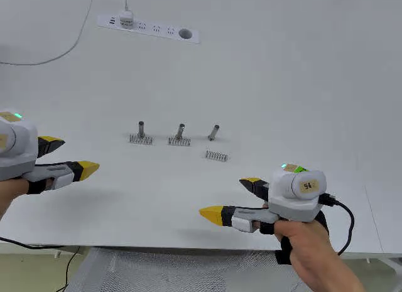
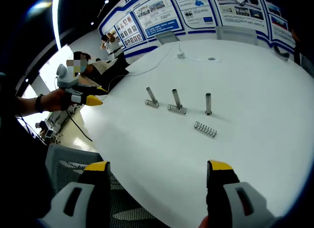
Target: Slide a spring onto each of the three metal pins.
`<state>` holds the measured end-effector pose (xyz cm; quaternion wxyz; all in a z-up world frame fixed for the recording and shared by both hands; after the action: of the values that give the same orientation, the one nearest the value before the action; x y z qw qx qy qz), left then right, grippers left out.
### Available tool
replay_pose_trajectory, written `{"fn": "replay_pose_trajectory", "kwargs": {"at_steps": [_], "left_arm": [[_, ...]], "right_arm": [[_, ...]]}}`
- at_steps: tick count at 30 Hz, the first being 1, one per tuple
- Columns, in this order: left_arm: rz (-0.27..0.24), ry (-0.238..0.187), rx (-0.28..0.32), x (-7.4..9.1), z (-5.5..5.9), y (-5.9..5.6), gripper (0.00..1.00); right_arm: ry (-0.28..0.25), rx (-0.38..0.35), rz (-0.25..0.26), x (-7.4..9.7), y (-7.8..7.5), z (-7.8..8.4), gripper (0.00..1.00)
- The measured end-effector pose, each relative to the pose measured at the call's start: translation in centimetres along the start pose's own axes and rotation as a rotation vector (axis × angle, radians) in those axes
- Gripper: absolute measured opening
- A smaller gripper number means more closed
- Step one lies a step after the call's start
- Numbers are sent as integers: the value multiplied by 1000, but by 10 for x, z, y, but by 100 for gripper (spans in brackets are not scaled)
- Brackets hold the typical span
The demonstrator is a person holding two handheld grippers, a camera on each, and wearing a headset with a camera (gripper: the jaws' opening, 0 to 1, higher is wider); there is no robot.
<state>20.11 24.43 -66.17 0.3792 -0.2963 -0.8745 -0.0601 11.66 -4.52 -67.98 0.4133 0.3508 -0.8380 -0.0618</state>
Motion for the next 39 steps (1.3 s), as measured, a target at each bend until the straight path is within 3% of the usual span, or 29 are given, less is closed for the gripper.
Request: {"fn": "replay_pose_trajectory", "kwargs": {"at_steps": [15,28,39], "left_arm": [[-17,-15,0,7,9,2,63],[15,-39,-1,3,2,-4,70],[68,-24,-81,-9,-4,-17,75]], "right_arm": [[-11,6,11,1,-3,-3,82],[-10,12,16,2,-2,-2,82],[-12,12,26,4,-3,-2,82]]}}
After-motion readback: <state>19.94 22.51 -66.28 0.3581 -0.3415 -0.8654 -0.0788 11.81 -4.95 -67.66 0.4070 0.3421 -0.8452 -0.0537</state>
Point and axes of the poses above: the centre of the closed fingertips' face, and the gripper's own axes: x roughly backward along the fingers, y roughly to its left, z roughly out of its underside, the point moved 3 cm from there along x, roughly backward along the fingers, and after that the axes turned 5 degrees about -z, right-handed, at the moved point
